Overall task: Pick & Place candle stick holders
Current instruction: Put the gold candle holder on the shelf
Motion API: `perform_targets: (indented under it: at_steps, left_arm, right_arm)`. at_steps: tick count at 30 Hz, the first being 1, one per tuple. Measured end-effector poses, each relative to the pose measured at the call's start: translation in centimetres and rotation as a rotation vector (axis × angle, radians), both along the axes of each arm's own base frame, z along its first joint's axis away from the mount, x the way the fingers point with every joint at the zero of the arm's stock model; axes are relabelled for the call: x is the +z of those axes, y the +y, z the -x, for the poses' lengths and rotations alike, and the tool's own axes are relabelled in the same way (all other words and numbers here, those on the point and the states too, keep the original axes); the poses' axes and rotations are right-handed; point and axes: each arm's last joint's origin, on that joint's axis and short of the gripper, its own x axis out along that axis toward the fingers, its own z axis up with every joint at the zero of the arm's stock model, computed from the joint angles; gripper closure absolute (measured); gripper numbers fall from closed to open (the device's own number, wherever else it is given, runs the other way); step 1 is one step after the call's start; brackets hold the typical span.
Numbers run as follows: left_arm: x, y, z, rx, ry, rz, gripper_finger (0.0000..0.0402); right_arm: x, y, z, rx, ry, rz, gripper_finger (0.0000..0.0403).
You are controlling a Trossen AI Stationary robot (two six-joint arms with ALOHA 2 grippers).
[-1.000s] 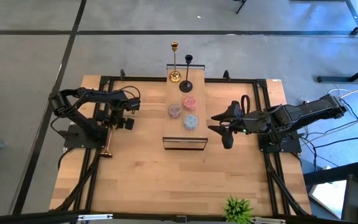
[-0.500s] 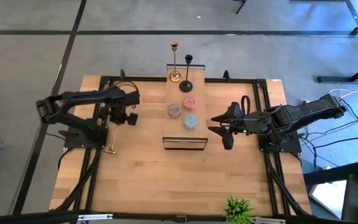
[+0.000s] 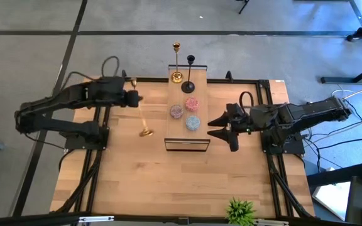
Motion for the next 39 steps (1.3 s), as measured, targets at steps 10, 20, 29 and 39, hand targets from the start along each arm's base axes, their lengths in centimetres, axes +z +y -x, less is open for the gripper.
perform_targets:
  at_steps: [10,20,29,39]
  left_arm:
    - [3.1,-2.9,-5.0,-0.213,-0.371,-0.153,0.0390]
    - [3.4,-4.2,-11.0,-0.374,-0.522,-0.191,0.0390]
    - [6.4,-4.5,-15.4,-0.498,-0.556,-0.236,0.0390]
    - [6.0,-4.7,-18.9,-0.575,-0.547,-0.185,0.0390]
  right_arm:
    - [2.1,-3.2,-1.1,0.129,-0.211,-0.111,0.0190]
    - [2.5,-3.2,-3.1,0.256,-0.152,-0.213,0.0190]
    - [2.8,-3.0,-3.9,0.266,-0.142,-0.249,0.0189]
    - [3.4,-3.0,-3.8,0.269,-0.163,-0.248,0.0189]
